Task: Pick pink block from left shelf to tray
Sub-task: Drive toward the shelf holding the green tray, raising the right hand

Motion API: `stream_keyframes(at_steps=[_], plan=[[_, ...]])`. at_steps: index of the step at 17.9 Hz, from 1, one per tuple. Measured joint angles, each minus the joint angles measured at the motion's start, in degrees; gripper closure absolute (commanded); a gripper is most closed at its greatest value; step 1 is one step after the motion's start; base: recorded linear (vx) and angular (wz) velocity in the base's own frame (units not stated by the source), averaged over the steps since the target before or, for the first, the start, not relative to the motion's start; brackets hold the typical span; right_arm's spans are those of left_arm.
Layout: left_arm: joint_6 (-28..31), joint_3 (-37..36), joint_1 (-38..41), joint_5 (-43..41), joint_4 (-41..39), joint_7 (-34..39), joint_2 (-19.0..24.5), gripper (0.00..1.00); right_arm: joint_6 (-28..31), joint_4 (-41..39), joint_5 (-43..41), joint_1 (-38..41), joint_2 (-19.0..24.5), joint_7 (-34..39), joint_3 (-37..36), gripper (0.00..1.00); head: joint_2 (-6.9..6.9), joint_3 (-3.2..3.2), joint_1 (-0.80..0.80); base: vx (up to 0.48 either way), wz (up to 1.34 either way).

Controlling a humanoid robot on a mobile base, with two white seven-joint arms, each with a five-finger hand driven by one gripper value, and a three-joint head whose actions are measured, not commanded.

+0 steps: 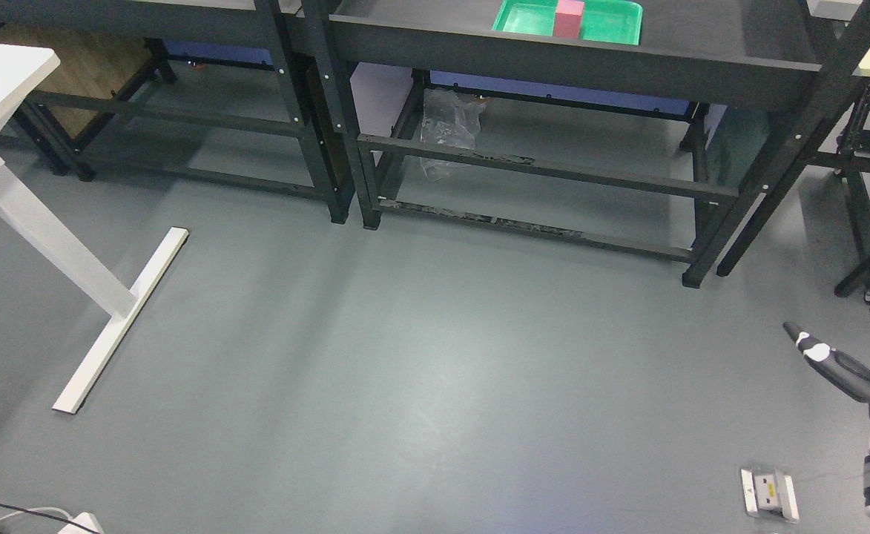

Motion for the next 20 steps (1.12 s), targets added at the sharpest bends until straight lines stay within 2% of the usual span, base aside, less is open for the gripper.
stream_keyframes(at_steps=[6,20], plan=[[0.0,0.0,0.0,0.0,0.0,0.0,0.0,0.00,-3.3,-0.1,9.1,0.1,-1.2,-1.2,1.2,0.00,0.00,0.00,0.00,0.171,-0.01],[0.0,0.0,0.0,0.0,0.0,0.0,0.0,0.00,-3.4,-0.3,31.9,-0.3,4.8,-7.2,4.9,0.00,0.00,0.00,0.00,0.156,0.19]])
